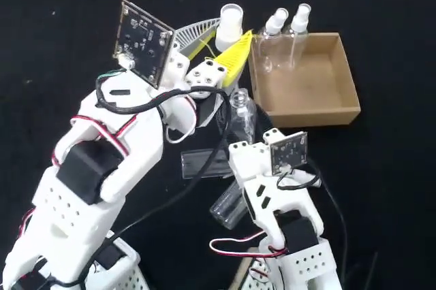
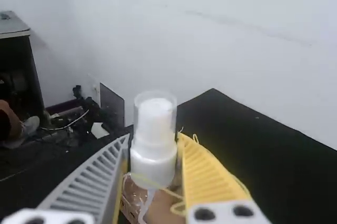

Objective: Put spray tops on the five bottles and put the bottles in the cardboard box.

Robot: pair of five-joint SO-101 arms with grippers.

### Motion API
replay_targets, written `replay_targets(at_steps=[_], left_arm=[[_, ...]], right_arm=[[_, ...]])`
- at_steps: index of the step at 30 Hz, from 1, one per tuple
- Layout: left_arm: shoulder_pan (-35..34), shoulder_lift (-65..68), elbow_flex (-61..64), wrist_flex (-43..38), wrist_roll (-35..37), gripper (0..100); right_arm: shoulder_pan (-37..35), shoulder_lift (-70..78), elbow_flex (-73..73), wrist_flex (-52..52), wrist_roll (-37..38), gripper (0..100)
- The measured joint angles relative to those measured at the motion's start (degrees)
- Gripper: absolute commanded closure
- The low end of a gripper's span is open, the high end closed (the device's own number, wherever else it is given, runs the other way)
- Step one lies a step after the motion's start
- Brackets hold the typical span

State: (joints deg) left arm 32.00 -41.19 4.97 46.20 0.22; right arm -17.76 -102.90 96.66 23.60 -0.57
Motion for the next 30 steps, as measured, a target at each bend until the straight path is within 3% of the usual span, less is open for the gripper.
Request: replay_targets(at_steps=[30], left_arm=[[1.67,1.93,0.53,-2.29,0.09,97]], right_arm=[[0.09,0.0,0.0,0.0,0.0,98.8]])
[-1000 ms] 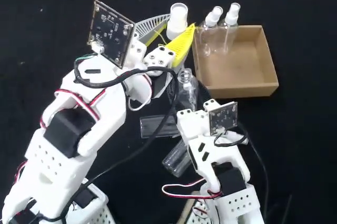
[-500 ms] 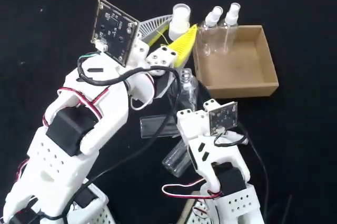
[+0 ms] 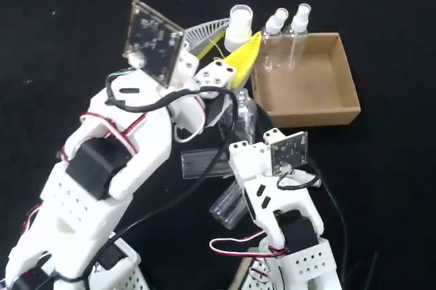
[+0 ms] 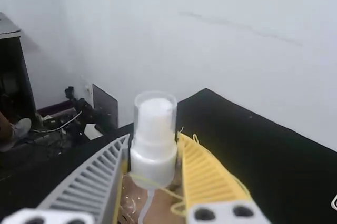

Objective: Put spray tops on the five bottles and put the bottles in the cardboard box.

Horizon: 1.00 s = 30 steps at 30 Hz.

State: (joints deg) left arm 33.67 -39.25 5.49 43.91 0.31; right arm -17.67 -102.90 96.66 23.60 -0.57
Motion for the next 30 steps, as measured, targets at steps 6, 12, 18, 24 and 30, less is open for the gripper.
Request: replay_targets(at_steps=[6,12,18,24,30], left_arm=[[0.0,5.89,0.0,0.0,0.0,97],[0.09,8.0,0.0,0.0,0.09,97],[0.09,8.0,0.0,1.93,0.18,97],[2.11,8.0,1.76,5.89,0.18,97],[2.46,8.35,9.67,-1.41,0.18,97]], right_arm=[[0.0,0.0,0.0,0.0,0.0,98.8],[0.26,0.0,0.0,0.0,0.0,98.8],[2.64,0.0,0.0,0.0,0.09,98.8],[2.81,0.0,0.0,0.0,0.18,98.8],[2.81,0.0,0.0,0.0,0.09,98.8]])
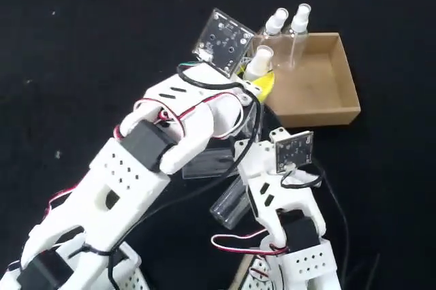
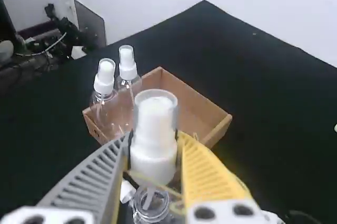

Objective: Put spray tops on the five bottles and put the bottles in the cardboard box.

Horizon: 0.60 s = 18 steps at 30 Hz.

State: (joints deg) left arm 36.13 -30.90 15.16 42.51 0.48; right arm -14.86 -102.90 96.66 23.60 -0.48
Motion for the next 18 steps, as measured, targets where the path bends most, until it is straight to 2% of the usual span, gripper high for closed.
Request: replay_targets(at_steps=[5,12,18], left_arm=[[0.0,0.0,7.56,-7.74,-0.09,96],[-0.18,-7.74,16.09,-8.88,-0.18,71],[-2.37,-18.55,21.98,-8.97,-0.18,71]], right_arm=[[0.26,0.0,0.0,0.09,-0.09,98.8],[0.26,0.0,0.0,0.53,0.0,98.8],[0.44,0.0,0.0,0.53,-0.09,98.8]])
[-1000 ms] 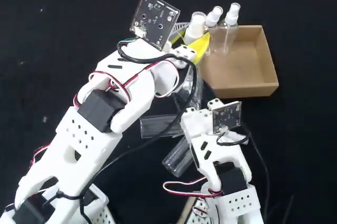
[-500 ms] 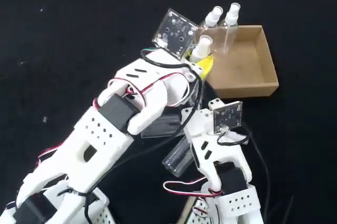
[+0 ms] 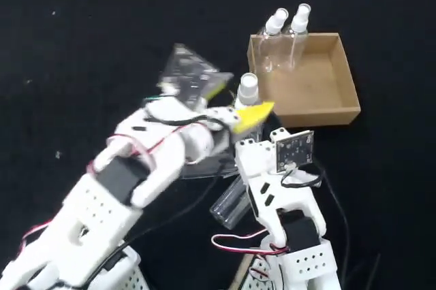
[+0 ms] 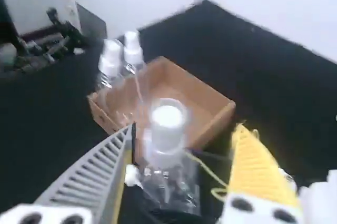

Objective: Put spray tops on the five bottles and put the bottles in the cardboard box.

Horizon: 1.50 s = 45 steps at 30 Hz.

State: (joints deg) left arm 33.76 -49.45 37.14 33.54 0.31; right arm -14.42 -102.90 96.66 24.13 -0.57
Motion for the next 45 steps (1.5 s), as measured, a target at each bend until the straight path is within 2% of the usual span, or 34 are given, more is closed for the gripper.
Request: replay_targets(at_steps=[8,12,17,20,24,29,32,45], left_arm=[[-11.69,-14.07,0.44,0.0,0.0,71],[-21.01,-23.12,1.76,0.0,0.0,71],[-33.93,-30.68,14.07,0.0,0.0,71],[-38.95,-32.79,24.18,0.0,0.0,71],[-39.65,-33.67,36.48,-4.92,0.0,74],[-39.74,-33.76,52.48,-20.13,0.26,83],[-39.74,-33.49,58.73,-28.13,3.78,86],[-40.44,-34.2,59.34,-24.62,6.51,86]], right_arm=[[0.0,0.0,0.0,0.0,0.0,98.8],[0.0,0.0,0.0,0.0,0.0,98.8],[0.0,0.0,0.0,0.0,0.0,98.8],[0.0,0.0,0.0,0.0,0.0,98.8],[0.0,0.0,0.0,0.53,0.0,98.8],[3.78,0.0,0.0,2.02,0.09,98.8],[6.86,0.0,0.0,2.02,0.09,98.8],[15.65,0.0,0.0,2.02,0.0,98.7]])
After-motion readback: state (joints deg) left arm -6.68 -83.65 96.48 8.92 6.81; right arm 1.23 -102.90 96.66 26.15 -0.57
